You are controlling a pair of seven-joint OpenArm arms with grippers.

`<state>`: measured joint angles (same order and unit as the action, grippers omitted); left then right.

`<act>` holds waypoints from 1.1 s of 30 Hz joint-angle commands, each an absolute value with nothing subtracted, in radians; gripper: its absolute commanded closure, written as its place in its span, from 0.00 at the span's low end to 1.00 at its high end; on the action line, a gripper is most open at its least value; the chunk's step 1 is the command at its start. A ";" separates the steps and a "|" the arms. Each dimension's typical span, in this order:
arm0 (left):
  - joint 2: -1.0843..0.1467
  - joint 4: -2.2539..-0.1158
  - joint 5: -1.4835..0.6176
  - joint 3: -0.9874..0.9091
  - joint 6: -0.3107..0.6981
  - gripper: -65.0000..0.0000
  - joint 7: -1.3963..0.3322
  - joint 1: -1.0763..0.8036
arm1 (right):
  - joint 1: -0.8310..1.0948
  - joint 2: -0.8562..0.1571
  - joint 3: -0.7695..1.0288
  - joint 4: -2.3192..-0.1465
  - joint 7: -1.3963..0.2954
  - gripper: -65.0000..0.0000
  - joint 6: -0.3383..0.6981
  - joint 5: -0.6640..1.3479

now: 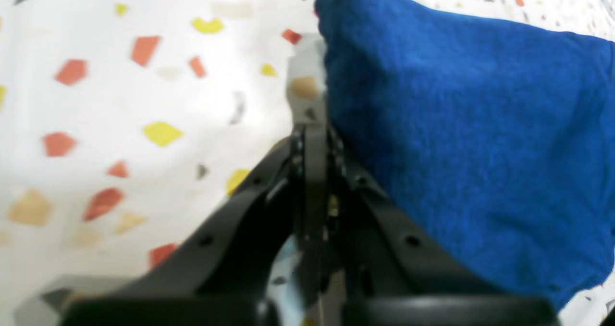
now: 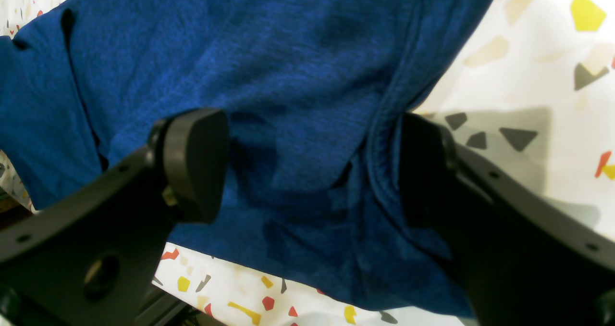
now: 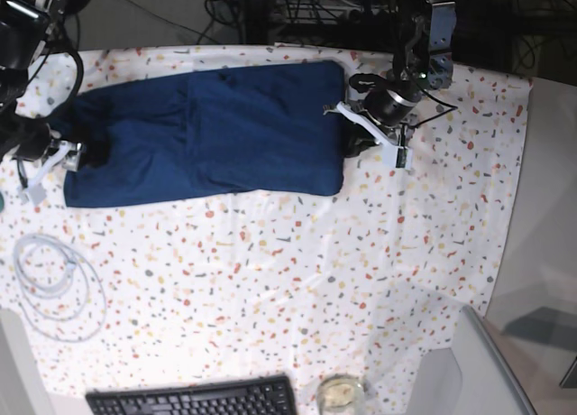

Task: Layout the t-shirt on the table in an organized manner, then fold the t-shirt properly
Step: 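Move both grippers to opposite ends of the folded shirt strip, then grasp the shirt end with the right gripper and fold it toward the middle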

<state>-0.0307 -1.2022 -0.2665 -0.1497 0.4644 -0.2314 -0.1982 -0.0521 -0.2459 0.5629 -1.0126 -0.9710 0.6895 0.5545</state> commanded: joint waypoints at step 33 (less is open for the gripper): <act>-0.137 -1.374 -0.274 -0.157 0.423 1.00 -0.229 -0.309 | -0.048 -0.237 0.555 -1.153 -1.046 1.00 0.698 0.547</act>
